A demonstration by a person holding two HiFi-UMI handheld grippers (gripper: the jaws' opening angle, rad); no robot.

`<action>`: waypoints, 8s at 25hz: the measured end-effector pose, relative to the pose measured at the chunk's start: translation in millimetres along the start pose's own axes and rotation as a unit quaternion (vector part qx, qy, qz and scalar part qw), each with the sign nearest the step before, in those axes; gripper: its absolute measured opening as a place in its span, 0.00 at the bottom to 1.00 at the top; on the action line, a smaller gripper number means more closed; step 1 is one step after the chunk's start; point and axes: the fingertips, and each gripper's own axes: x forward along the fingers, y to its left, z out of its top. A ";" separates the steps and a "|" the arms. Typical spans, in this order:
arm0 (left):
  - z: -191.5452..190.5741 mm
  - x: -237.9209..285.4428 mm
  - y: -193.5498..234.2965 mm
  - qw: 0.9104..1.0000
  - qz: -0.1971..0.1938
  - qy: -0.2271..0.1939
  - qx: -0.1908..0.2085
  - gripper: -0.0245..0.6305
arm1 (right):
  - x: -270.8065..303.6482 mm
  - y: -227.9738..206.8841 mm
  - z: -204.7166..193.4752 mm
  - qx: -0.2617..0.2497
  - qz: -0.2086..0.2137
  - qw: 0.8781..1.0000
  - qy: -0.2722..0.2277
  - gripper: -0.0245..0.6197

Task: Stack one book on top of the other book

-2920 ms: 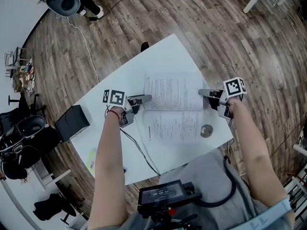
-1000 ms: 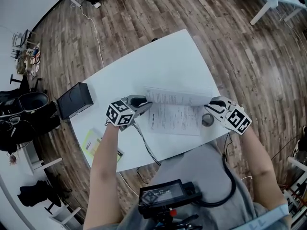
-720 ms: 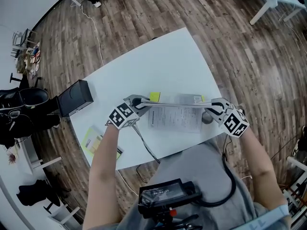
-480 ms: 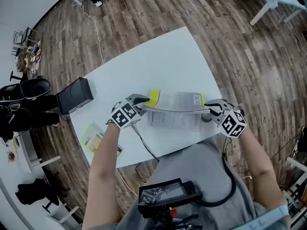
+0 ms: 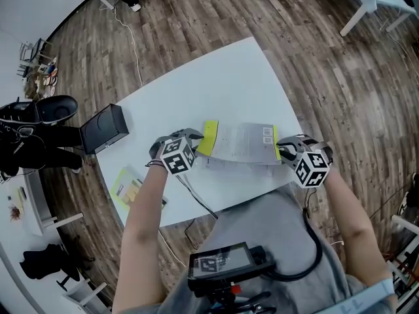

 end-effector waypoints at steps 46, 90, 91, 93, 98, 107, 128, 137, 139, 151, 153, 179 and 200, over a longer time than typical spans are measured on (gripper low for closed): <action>77.3 -19.2 -105.5 0.501 -0.030 -0.413 -0.760 0.36 | 39.0 -73.3 76.1 0.089 0.157 0.984 -0.009 0.36; 59.5 67.9 -119.8 0.282 0.049 -0.282 -0.915 0.18 | 121.0 -65.6 52.2 0.126 0.259 0.945 0.157 0.36; 59.4 67.9 -119.8 0.283 0.051 -0.281 -0.916 0.18 | 121.2 -65.6 52.2 0.127 0.259 0.944 0.158 0.36; 59.7 67.9 -119.7 0.283 0.051 -0.279 -0.916 0.18 | 121.4 -66.2 52.0 0.128 0.257 0.944 0.161 0.36; 60.4 66.4 -119.6 0.294 0.049 -0.272 -0.915 0.18 | 120.1 -67.2 51.6 0.138 0.249 0.943 0.175 0.36; 60.9 64.8 -119.0 0.335 0.031 -0.261 -0.905 0.17 | 119.4 -67.8 52.1 0.157 0.240 0.944 0.166 0.36; 2.8 35.6 -79.5 0.448 0.068 -0.236 -0.860 0.15 | 108.5 -62.7 36.2 0.307 0.205 0.917 0.149 0.31; -14.9 27.1 -56.3 0.538 0.073 -0.206 -0.814 0.15 | 102.3 -48.5 31.2 0.375 0.176 0.899 0.141 0.31; -18.4 25.0 -50.7 0.553 0.073 -0.200 -0.806 0.15 | 100.3 -43.7 30.3 0.396 0.174 0.890 0.142 0.31; -33.9 17.9 -28.0 0.604 0.081 -0.187 -0.771 0.15 | 97.9 -21.7 31.9 0.449 0.160 0.870 0.128 0.30; -34.3 18.5 -28.5 0.600 0.078 -0.196 -0.772 0.15 | 98.8 -21.7 31.2 0.438 0.156 0.876 0.128 0.30; -30.8 -2.8 -39.9 0.682 0.108 -0.203 -0.695 0.15 | 76.7 -33.6 21.3 0.347 0.066 0.929 0.110 0.30; 55.7 -128.5 -84.0 0.770 0.221 -0.391 -0.453 0.27 | -27.9 -3.6 176.5 0.278 0.015 0.934 -0.222 0.26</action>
